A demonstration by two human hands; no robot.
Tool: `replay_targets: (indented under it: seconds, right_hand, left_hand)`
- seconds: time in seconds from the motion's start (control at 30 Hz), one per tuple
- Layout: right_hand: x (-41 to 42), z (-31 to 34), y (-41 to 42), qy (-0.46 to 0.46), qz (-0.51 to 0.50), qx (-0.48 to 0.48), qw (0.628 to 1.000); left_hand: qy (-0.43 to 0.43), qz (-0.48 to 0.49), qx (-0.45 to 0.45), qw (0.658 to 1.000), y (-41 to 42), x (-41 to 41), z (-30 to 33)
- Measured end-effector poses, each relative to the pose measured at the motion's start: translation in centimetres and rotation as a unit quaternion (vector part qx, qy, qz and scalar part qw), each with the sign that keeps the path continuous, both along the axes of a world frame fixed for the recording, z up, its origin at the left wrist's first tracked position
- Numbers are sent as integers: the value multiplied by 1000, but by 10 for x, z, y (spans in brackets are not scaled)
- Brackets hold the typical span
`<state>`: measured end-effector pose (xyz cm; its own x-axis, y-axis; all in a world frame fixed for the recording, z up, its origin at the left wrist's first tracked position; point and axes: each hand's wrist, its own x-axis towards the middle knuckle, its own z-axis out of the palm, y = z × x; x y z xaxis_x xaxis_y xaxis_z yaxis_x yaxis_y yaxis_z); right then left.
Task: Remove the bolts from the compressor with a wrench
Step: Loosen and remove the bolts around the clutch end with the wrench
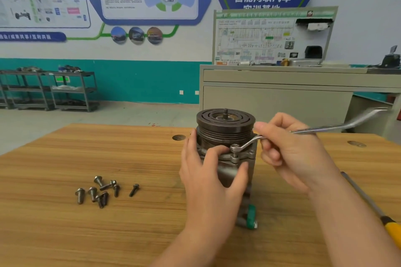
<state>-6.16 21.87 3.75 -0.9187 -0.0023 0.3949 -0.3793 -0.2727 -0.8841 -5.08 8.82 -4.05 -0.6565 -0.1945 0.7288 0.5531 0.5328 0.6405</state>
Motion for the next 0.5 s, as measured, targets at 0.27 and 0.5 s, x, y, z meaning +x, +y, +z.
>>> replay_targets:
  seconds: [0.27,0.5]
  right_hand:
    - [-1,-3,-2,82,-85,-126,985]
    - [23,-15,-26,245,-303,146,909]
  left_hand:
    - [5,-16,17,1000,-3,-3,1]
    - [-8,-27,19,999,-3,-1,3]
